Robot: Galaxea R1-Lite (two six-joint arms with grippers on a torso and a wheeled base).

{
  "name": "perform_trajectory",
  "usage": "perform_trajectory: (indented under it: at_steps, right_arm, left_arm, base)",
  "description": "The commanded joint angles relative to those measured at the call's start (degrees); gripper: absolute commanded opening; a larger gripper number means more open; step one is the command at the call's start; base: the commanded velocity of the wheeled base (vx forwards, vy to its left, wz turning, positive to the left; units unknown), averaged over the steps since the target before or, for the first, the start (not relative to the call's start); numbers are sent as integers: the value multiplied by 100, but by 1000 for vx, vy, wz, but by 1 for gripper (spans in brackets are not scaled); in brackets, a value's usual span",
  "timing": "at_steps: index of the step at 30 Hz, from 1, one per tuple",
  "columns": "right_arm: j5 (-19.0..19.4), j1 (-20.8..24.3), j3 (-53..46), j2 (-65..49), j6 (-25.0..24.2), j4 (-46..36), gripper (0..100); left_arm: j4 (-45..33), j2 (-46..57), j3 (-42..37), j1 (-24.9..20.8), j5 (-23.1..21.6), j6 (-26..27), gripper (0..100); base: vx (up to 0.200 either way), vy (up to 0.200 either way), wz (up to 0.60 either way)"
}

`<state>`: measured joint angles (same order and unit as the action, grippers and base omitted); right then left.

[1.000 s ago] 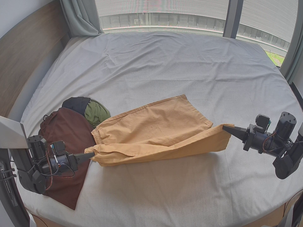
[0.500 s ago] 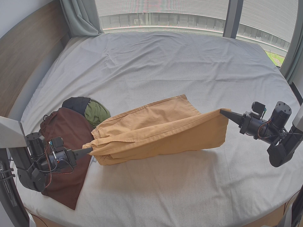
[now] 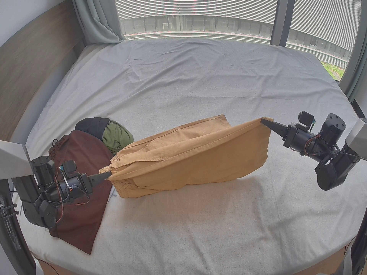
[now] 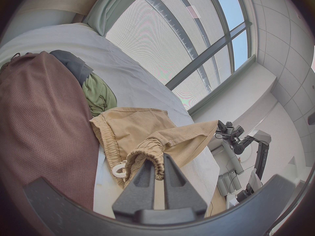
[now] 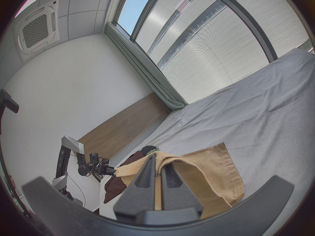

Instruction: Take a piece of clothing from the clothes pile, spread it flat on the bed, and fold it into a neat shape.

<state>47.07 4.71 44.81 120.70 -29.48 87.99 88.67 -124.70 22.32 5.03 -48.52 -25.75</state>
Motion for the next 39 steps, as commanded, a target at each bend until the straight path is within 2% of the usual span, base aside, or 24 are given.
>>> perform_trajectory:
  at_steps: [1, 14, 19, 24, 39]
  right_arm:
    - [-5, -14, 449, 349, -102, -98, 0]
    - [-13, 13, 1812, 824, -111, -1082, 0]
    - [-13, 22, 2480, 1114, -111, -1522, 0]
    - [-13, 57, 3025, 1413, -111, -1785, 0]
    - [-93, 74, 4361, 2080, -164, -2559, 0]
  left_arm:
    - [1, -20, 115, -38, 158, -80, 0]
    - [1, -37, 282, -20, 202, -475, 0]
    - [1, -125, 484, -64, 466, -633, 0]
    - [1, -353, 686, -82, 747, -651, 0]
    - [1, -819, 1073, -161, 783, -651, 0]
  base:
    - [0, 0, 0]
    - [0, 0, 0]
    - [0, 0, 0]
    - [0, 0, 0]
    - [0, 0, 0]
